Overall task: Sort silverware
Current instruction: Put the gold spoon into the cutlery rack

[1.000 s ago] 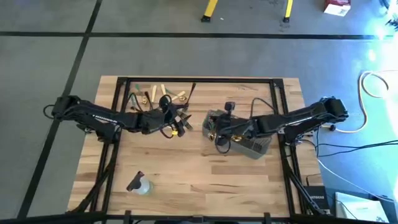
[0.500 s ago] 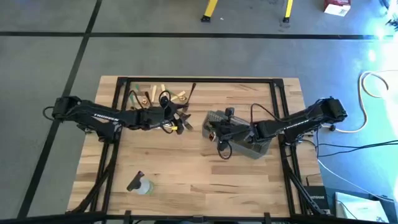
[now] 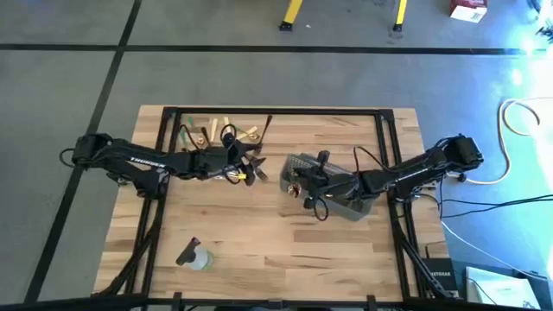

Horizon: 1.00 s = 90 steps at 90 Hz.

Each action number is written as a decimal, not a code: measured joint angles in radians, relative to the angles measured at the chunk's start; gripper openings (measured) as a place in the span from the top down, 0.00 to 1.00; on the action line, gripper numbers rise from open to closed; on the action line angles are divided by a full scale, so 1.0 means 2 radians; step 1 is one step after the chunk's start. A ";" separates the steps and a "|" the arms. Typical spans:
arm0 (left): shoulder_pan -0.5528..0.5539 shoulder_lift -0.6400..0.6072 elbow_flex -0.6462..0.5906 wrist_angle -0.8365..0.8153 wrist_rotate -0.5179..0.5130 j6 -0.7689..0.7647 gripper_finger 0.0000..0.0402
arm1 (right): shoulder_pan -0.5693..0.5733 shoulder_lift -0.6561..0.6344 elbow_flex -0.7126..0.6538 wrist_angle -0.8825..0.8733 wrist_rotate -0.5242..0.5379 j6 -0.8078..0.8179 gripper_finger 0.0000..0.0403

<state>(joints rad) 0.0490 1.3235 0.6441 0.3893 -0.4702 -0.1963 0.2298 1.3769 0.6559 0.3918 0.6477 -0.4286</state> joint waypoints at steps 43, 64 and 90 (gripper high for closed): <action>0.019 0.000 0.000 -0.007 0.007 0.008 0.38 | 0.058 -0.041 0.005 -0.015 0.085 -0.063 0.65; 0.035 0.000 0.000 -0.016 0.023 0.017 0.38 | 0.106 -0.105 0.020 -0.067 0.131 -0.065 0.64; 0.046 0.000 0.000 -0.028 0.038 0.006 0.38 | 0.107 -0.138 0.023 -0.109 0.121 0.013 0.64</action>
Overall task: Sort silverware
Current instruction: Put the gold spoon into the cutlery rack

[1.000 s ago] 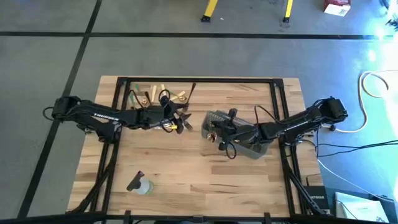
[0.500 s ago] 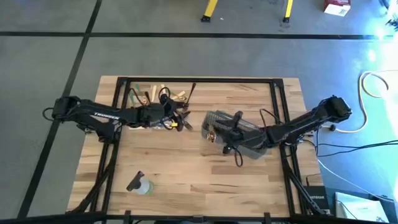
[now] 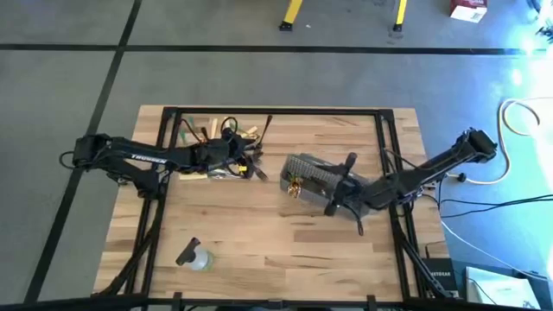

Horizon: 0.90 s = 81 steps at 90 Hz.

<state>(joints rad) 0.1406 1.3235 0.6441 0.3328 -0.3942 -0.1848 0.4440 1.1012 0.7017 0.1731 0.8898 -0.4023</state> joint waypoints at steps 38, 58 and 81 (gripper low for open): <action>-0.025 0.003 0.041 0.008 0.150 0.129 0.38 | -0.028 0.016 0.003 -0.082 -0.120 0.134 0.67; -0.071 0.048 0.105 -0.026 0.184 0.279 0.42 | -0.053 0.044 0.033 -0.110 -0.109 0.134 0.80; -0.093 0.121 0.137 -0.040 0.141 0.340 0.87 | -0.059 0.063 0.044 -0.156 -0.090 0.175 0.98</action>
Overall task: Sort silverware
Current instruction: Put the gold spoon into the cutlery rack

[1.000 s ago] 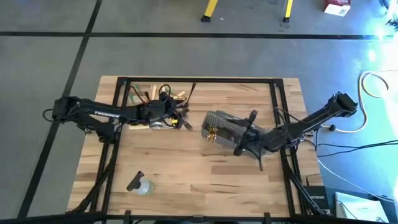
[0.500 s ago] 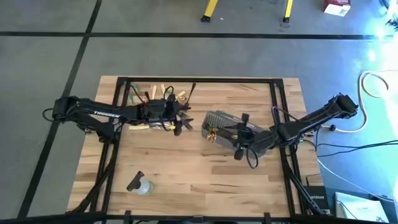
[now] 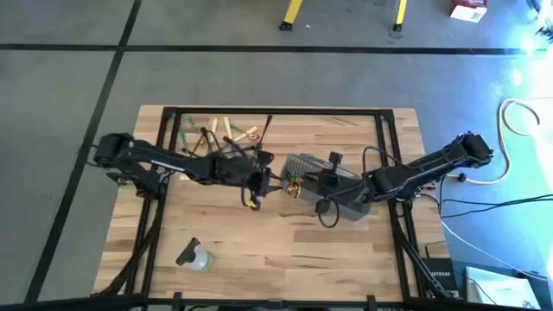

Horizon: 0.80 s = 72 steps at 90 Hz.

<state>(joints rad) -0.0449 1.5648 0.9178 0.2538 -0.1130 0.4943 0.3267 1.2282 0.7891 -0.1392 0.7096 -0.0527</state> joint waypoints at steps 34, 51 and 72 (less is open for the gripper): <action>0.006 0.001 0.027 0.009 0.032 -0.017 1.00 | 0.000 0.003 0.000 -0.009 -0.007 0.009 1.00; 0.011 0.002 0.026 0.010 0.044 -0.036 1.00 | 0.000 0.003 0.000 -0.010 -0.014 0.013 1.00; 0.006 0.030 0.044 0.008 0.065 -0.061 1.00 | 0.000 0.003 0.000 -0.011 -0.032 0.013 1.00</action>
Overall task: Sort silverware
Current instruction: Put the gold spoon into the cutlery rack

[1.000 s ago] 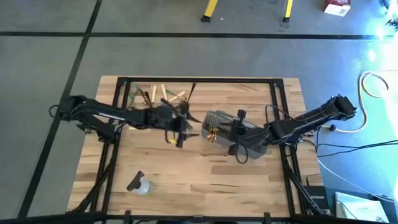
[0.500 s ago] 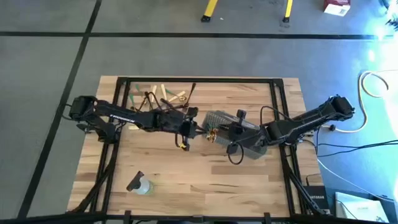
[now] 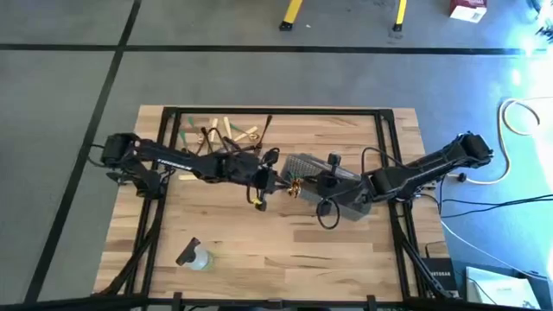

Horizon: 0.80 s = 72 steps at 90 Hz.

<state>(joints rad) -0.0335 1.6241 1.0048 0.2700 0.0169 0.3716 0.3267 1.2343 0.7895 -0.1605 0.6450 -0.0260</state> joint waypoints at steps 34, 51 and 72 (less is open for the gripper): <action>0.012 0.014 0.027 -0.027 -0.024 0.000 1.00 | -0.004 0.003 0.000 -0.002 -0.024 0.019 1.00; 0.016 0.014 0.027 -0.038 -0.024 -0.005 1.00 | -0.004 0.015 0.000 0.000 -0.025 0.019 1.00; 0.016 0.015 0.027 -0.038 -0.025 -0.005 1.00 | -0.003 0.009 0.000 -0.001 -0.026 0.008 1.00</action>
<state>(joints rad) -0.0010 1.6535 1.0588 0.1933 -0.0334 0.3626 0.3202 1.2513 0.7891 -0.1622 0.5931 -0.0091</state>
